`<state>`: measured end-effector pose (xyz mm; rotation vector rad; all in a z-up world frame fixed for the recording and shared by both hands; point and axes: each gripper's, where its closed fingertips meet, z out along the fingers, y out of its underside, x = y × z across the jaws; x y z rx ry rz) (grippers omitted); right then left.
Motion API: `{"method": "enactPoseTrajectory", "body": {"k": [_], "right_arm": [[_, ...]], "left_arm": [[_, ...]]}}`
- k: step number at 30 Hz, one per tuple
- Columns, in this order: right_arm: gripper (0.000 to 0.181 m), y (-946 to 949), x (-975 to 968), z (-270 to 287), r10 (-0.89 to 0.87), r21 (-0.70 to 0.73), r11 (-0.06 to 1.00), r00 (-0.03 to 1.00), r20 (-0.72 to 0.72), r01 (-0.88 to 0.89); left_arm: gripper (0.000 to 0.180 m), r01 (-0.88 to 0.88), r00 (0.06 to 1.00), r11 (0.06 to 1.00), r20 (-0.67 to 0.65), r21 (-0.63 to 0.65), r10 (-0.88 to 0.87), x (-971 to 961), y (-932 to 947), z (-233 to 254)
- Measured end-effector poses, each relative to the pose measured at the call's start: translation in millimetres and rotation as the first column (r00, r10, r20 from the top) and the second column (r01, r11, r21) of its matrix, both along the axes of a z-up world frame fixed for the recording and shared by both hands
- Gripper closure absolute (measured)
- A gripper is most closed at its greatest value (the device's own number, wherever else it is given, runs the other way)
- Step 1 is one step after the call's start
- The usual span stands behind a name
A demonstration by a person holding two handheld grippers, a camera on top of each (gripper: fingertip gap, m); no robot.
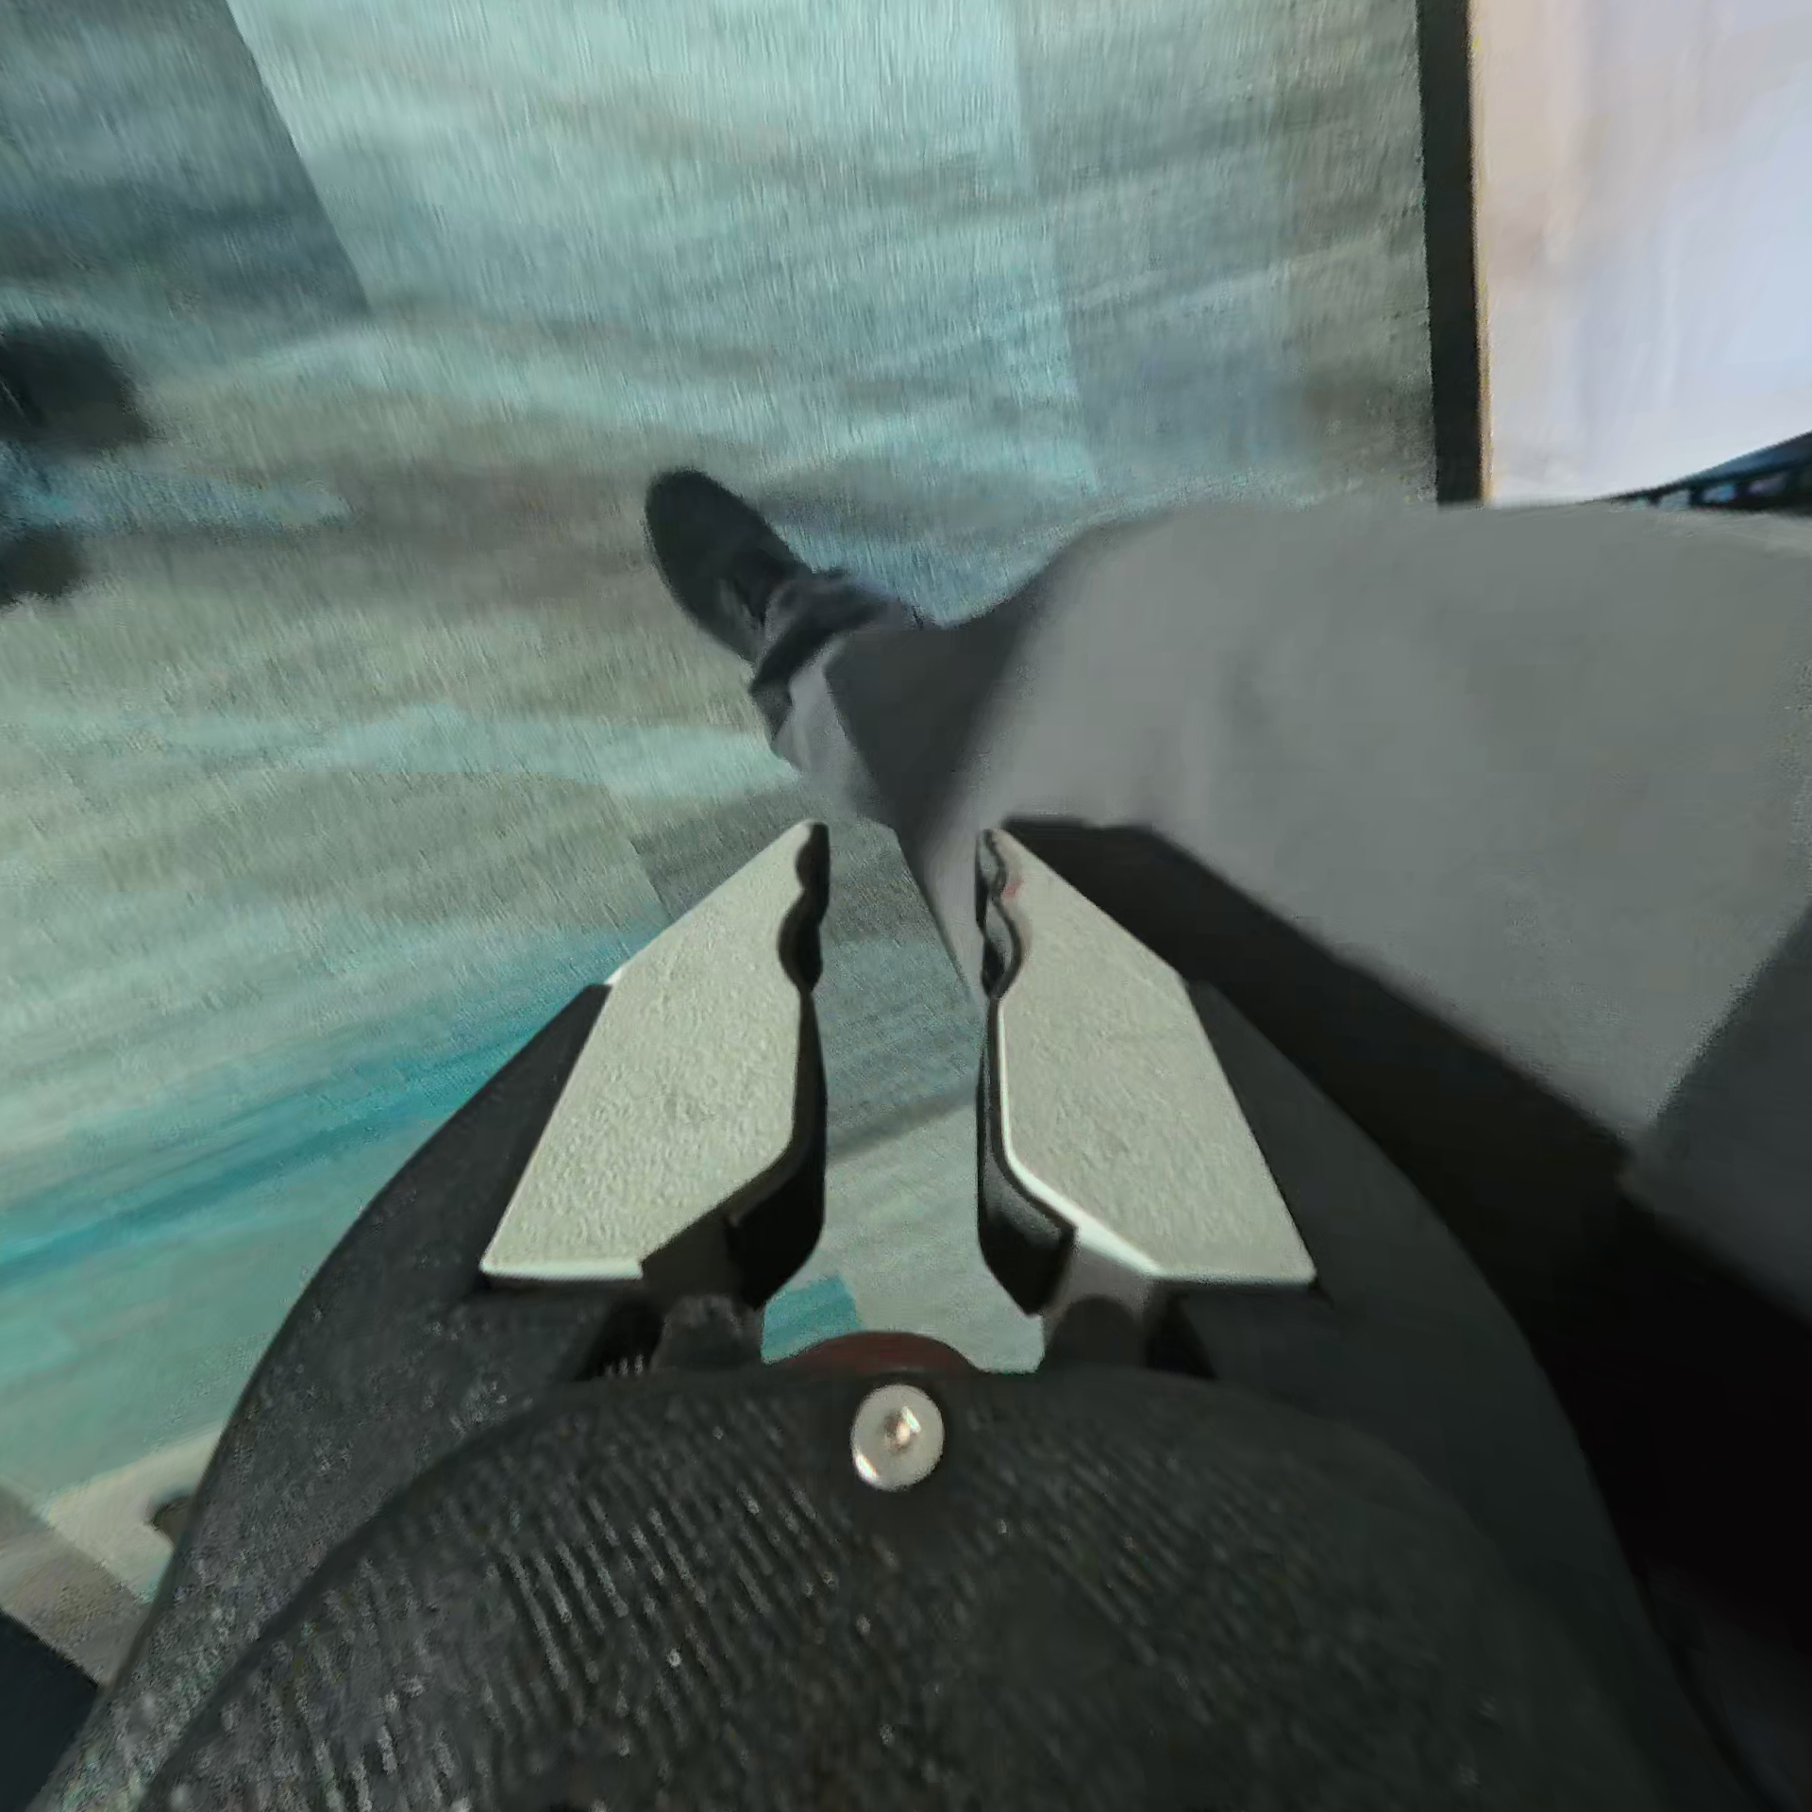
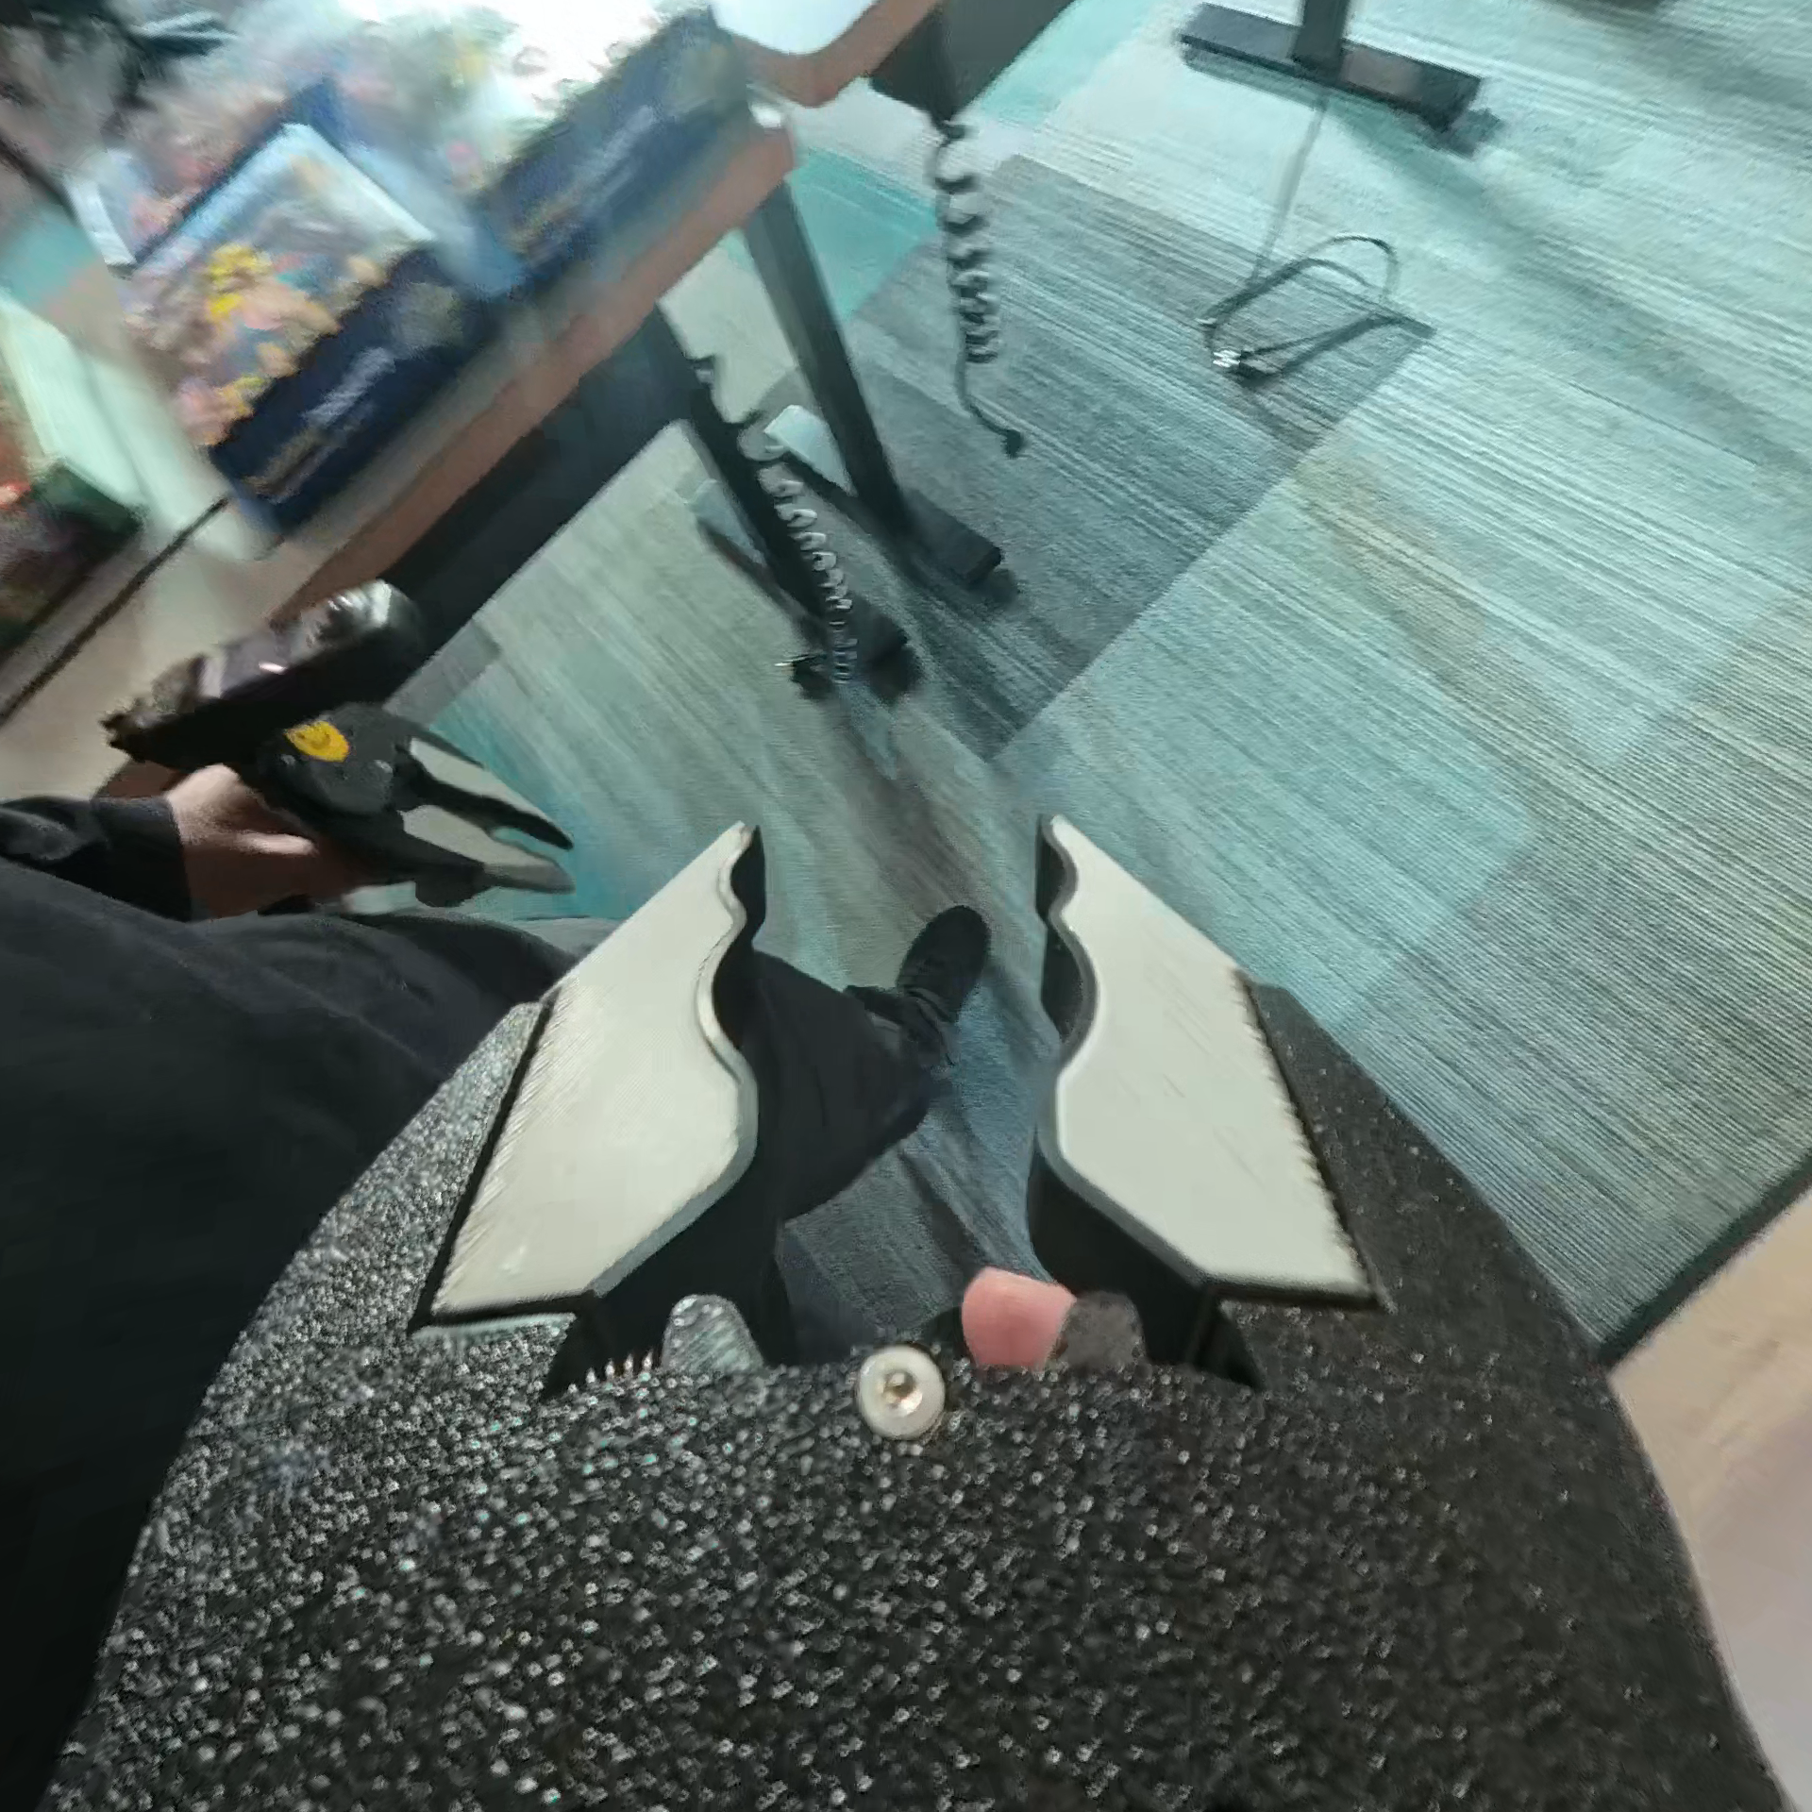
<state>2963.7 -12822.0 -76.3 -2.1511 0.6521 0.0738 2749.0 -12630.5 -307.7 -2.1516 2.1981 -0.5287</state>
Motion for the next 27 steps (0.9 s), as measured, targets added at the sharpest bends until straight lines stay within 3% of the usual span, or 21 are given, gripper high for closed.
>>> {"method": "enactPoseTrajectory", "body": {"k": [3,6,8,12,17,22,25,27], "right_arm": [[0.127,9,60,-4,-0.150,-0.065,0.987,0.989,-0.008,0.149],[0.124,21,122,5,-0.232,-0.104,0.965,0.969,0.089,0.240],[0.117,22,164,1,-0.284,-0.154,0.941,0.951,0.125,0.301],[0.117,29,237,-14,-0.394,-0.118,0.909,0.916,0.069,0.400],[0.117,36,334,-42,-0.437,-0.083,0.894,0.898,0.057,0.441],[0.119,39,444,-71,-0.417,-0.061,0.905,0.907,0.058,0.420],[0.119,47,516,-49,-0.390,-0.014,0.920,0.917,0.081,0.393],[0.119,52,564,-31,-0.365,0.018,0.930,0.920,0.140,0.366]], "left_arm": [[0.152,0.125,0.989,0.990,0.066,0.063,-0.129,99,48,8],[0.148,0.192,0.949,0.973,0.226,0.131,-0.218,220,89,49],[0.143,0.204,0.918,0.963,0.306,0.176,-0.251,294,109,79],[0.133,0.188,0.853,0.965,0.457,0.180,-0.251,424,120,130],[0.126,0.101,0.828,0.986,0.537,0.135,-0.158,545,117,149],[0.127,0.022,0.784,0.969,0.597,0.245,-0.169,651,132,184],[0.123,0.028,0.793,0.963,0.580,0.267,-0.184,705,138,215],[0.135,0.058,0.770,0.946,0.588,0.318,-0.245,745,139,231]]}}
